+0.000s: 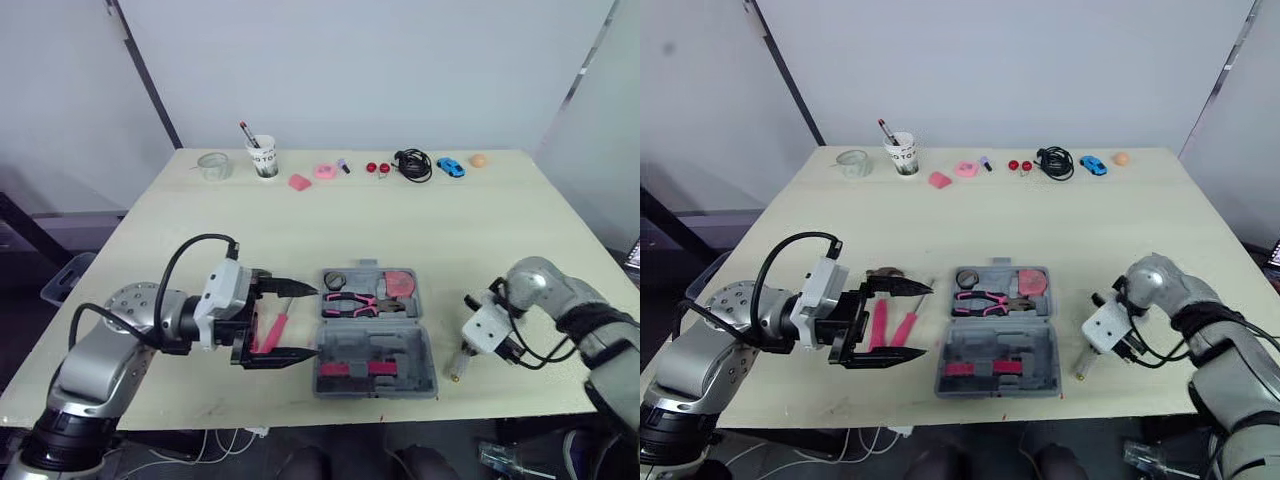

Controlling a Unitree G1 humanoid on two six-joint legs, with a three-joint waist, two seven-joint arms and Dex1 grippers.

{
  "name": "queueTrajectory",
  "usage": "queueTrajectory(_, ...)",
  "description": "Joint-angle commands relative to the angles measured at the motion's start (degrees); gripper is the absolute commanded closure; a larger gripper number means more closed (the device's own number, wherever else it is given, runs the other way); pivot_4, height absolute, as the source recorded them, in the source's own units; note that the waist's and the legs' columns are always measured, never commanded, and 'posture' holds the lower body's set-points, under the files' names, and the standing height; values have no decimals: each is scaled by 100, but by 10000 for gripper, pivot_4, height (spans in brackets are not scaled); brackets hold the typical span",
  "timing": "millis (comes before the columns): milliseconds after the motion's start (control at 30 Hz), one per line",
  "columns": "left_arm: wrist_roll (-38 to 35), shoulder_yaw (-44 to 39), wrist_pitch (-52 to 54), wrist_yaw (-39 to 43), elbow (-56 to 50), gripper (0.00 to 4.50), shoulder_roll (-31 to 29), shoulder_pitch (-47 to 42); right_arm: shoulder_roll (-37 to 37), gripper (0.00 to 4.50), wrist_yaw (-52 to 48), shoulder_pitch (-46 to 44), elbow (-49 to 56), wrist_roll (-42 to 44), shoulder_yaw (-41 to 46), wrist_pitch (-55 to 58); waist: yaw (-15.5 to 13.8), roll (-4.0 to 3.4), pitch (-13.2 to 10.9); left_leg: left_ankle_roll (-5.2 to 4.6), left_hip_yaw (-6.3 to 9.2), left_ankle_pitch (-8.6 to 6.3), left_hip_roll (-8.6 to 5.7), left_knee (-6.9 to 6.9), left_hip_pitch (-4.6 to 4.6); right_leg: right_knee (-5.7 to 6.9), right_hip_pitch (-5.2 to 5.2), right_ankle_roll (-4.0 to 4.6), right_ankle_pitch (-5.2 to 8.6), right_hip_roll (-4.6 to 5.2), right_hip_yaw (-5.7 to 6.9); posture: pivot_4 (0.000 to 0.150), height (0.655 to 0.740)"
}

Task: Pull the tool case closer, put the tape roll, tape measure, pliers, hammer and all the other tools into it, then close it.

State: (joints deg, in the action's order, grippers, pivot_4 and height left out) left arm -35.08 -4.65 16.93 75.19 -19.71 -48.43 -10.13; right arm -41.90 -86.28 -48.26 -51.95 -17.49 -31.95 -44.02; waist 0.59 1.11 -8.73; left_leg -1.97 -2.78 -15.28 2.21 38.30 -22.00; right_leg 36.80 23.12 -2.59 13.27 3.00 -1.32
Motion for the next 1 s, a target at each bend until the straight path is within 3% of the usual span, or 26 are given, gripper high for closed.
queueTrajectory(33, -92, -25, -53, -11, -142, 0, 68, -68, -625, 44223, 84, 866, 2099, 945, 1115, 2592, 11, 1, -1, 0, 1, 0, 1, 0, 1, 0, 0, 0, 0, 0, 1, 1500, 7400)
queueTrajectory(167, -109, 27, -44, 2, -113, 0, 121, -125, -884, 44223, 611, 1648, 3371, 987, 1664, 4159, -1, 2, 0, 0, 4, 0, 3, -3, -1, 1, 1, 0, 0, -3, 3, 1500, 7400)
queueTrajectory(333, -99, 94, -51, 51, -48, 0, 194, -216, -818, 44223, 1429, 2902, 5811, 1182, 2355, 8133, -20, 4, 1, -1, 5, -1, 1, -1, -7, -1, 3, -1, 1, -3, 6, 1500, 7400)
queueTrajectory(433, -127, 110, -32, 88, -42, 0, 214, -244, -384, 44223, 2056, 2940, 6714, 1264, 2469, 10548, 20, 5, 2, 0, 5, -1, 2, -1, -6, 0, 6, -2, 0, -3, 4, 1500, 7400)
queueTrajectory(600, -126, 192, -8, 135, -26, 0, 268, -353, 768, 44223, 3259, 2570, 7012, 1342, 2902, 13141, 9, 9, 4, 0, 11, -1, 2, -1, -15, 0, 13, -2, 1, -5, 7, 1500, 7400)
queueTrajectory(867, -170, 209, 31, 166, -21, 0, 252, -441, 2633, 44223, 5181, 2297, 6581, 1119, 4154, 13652, 2, 17, 9, 0, 10, -1, -8, 3, -74, -9, 42, -15, -7, -7, 20, 1500, 7400)
queueTrajectory(1000, -162, 213, 45, 163, -37, 0, 238, -431, 3157, 44223, 5988, 2223, 6455, 959, 4460, 13652, 22, 16, 9, 0, 12, -1, -6, 2, -73, -6, 44, -25, -13, -13, 22, 1500, 7400)
